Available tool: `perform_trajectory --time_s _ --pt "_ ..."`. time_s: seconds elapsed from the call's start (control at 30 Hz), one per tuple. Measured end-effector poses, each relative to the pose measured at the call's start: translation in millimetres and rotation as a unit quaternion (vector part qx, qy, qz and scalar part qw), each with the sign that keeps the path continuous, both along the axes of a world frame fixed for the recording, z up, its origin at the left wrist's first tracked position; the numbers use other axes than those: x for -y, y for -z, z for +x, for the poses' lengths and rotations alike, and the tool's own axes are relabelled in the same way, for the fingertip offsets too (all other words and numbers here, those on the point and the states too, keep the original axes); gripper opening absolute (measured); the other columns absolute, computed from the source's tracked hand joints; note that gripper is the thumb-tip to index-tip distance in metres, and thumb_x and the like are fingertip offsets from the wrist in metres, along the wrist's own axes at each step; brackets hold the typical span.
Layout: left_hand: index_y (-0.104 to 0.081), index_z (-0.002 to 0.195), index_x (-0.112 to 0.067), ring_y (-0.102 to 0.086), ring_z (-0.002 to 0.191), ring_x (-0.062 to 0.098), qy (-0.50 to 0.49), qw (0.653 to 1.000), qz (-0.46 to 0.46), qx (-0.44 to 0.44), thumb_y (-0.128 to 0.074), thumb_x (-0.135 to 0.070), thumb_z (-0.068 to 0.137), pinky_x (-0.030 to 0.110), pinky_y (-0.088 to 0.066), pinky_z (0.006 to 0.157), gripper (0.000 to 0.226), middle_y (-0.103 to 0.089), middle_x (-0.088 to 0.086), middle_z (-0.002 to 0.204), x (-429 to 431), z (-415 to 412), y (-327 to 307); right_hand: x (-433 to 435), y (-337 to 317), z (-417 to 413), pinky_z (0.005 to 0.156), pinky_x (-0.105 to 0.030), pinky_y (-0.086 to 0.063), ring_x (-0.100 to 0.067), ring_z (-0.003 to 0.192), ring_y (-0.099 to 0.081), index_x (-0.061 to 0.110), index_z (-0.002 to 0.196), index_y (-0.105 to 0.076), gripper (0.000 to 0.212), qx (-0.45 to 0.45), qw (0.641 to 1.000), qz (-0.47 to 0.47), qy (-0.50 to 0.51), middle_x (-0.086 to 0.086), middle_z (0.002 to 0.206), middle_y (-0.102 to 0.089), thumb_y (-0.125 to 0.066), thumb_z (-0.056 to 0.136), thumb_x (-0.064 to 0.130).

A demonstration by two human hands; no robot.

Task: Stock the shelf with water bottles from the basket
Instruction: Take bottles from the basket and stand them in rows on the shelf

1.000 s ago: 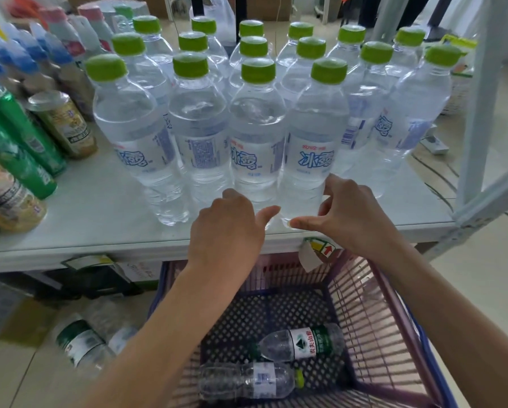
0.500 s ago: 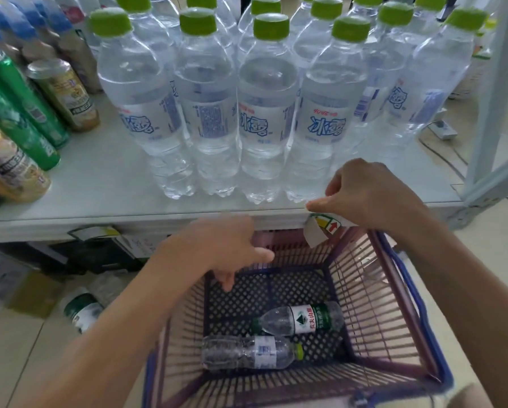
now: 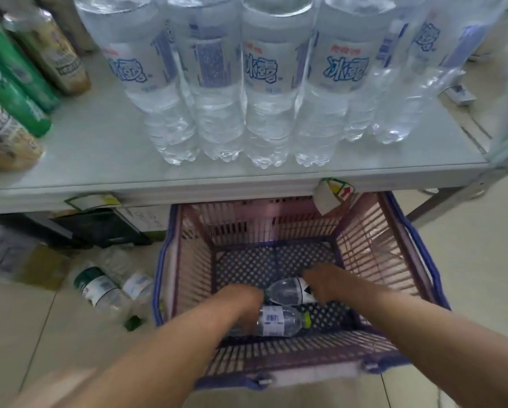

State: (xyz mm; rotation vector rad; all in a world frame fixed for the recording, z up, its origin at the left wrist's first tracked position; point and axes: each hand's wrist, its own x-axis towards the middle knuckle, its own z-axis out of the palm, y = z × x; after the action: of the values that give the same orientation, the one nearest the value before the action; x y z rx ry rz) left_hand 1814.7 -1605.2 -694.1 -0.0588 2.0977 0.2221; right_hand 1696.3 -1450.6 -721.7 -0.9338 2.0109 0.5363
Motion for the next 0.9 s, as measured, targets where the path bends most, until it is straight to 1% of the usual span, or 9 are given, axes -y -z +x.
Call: perform_trajectory --time_s 0.07,0.13,0.27,0.37,0.5,0.63,0.73,0.8,0.9 --pt "-0.057 0.130 -0.013 -0.061 0.115 0.030 -0.025 0.999 0.020 -0.030 -0.065 -0.031 0.093 0.028 -0.042 0.080 0.041 -0.060 0.010 0.130 -6.8 7.2 15.8 -14.9 25.6 6.9 0.113 -0.047 -0.037 -0.033 0.135 -0.049 0.014 0.156 -0.031 0.074 -0.039 0.999 -0.001 -0.023 -0.013 0.147 -0.048 -0.070 0.094 0.021" --pt "-0.058 0.128 -0.015 -0.062 0.112 0.028 -0.036 0.998 0.036 -0.048 -0.062 -0.033 0.095 0.027 -0.041 0.077 0.038 -0.060 0.011 0.129 -11.1 8.2 26.3 -20.6 35.7 5.3 0.115 -0.053 -0.036 -0.035 0.133 -0.051 0.018 0.155 -0.033 0.065 -0.061 0.997 -0.038 -0.004 -0.013 0.146 -0.051 -0.063 0.097 0.022" --pt "-0.059 0.128 -0.012 -0.063 0.111 0.029 -0.009 0.999 0.019 -0.049 -0.063 -0.039 0.094 0.031 -0.050 0.086 0.044 -0.061 0.012 0.128 -11.7 10.6 40.0 -14.7 27.6 3.7 0.097 -0.041 -0.050 -0.032 0.119 -0.061 0.011 0.133 -0.055 0.038 -0.058 0.994 -0.086 0.033 -0.013 0.134 -0.057 -0.061 0.096 0.013" --pt "-0.057 0.132 -0.010 -0.062 0.115 0.030 0.015 0.998 0.002 -0.053 -0.061 -0.033 0.097 0.038 -0.051 0.094 0.042 -0.060 0.013 0.132 -12.4 14.9 46.8 -1.3 12.3 1.4 0.085 -0.034 -0.051 -0.030 0.114 -0.062 0.009 0.127 -0.057 0.047 -0.042 0.989 -0.121 0.070 -0.012 0.128 -0.057 -0.076 0.084 0.012" --pt "-0.046 0.141 -0.005 -0.057 0.123 0.031 0.027 0.998 0.002 -0.048 -0.057 -0.014 0.099 0.037 -0.048 0.102 0.044 -0.053 0.017 0.140 -17.2 14.1 55.8 18.4 -37.2 0.4 0.076 -0.032 -0.051 -0.030 0.108 -0.063 0.018 0.118 -0.056 0.053 0.001 0.975 -0.206 0.087 -0.009 0.117 -0.060 -0.083 0.073 0.013" --pt "-0.047 0.137 -0.005 -0.059 0.120 0.033 0.045 0.995 0.002 -0.086 -0.079 -0.004 0.078 0.040 -0.050 0.099 0.067 -0.056 0.017 0.135 -19.7 14.4 61.3 19.6 -119.8 7.7 0.069 -0.035 -0.056 -0.017 0.086 -0.059 0.020 0.114 -0.057 0.057 0.027 0.961 -0.271 0.043 0.000 0.100 -0.065 -0.088 0.066 0.018" --pt "-0.054 0.127 -0.007 -0.062 0.114 0.032 0.020 0.993 0.035 -0.110 -0.080 -0.006 0.077 0.036 -0.051 0.091 0.056 -0.059 0.016 0.130 -20.3 12.8 54.5 8.9 -166.5 9.0 0.064 -0.037 -0.057 -0.011 0.073 -0.063 0.024 0.109 -0.056 0.055 0.035 0.934 -0.355 0.037 0.004 0.085 -0.067 -0.087 0.064 0.031" --pt "-0.052 0.125 -0.009 -0.060 0.113 0.032 -0.002 0.989 0.068 -0.131 -0.075 -0.012 0.082 0.034 -0.048 0.086 0.049 -0.055 0.015 0.129 -20.0 6.4 42.3 -0.8 -189.7 6.5 0.073 -0.038 -0.060 -0.012 0.081 -0.070 0.029 0.116 -0.058 0.060 0.040 0.907 -0.413 0.069 0.004 0.093 -0.071 -0.088 0.065 0.036" --pt "-0.048 0.121 -0.017 -0.060 0.108 0.030 -0.008 0.985 0.090 -0.150 -0.082 -0.029 0.077 0.036 -0.052 0.084 0.056 -0.056 0.011 0.124 -20.7 -13.4 9.1 -16.3 -225.6 3.1 0.085 -0.013 -0.054 0.007 0.094 -0.070 0.054 0.111 -0.058 0.060 0.015 0.857 -0.500 0.121 0.030 0.100 -0.071 -0.093 0.064 0.042"
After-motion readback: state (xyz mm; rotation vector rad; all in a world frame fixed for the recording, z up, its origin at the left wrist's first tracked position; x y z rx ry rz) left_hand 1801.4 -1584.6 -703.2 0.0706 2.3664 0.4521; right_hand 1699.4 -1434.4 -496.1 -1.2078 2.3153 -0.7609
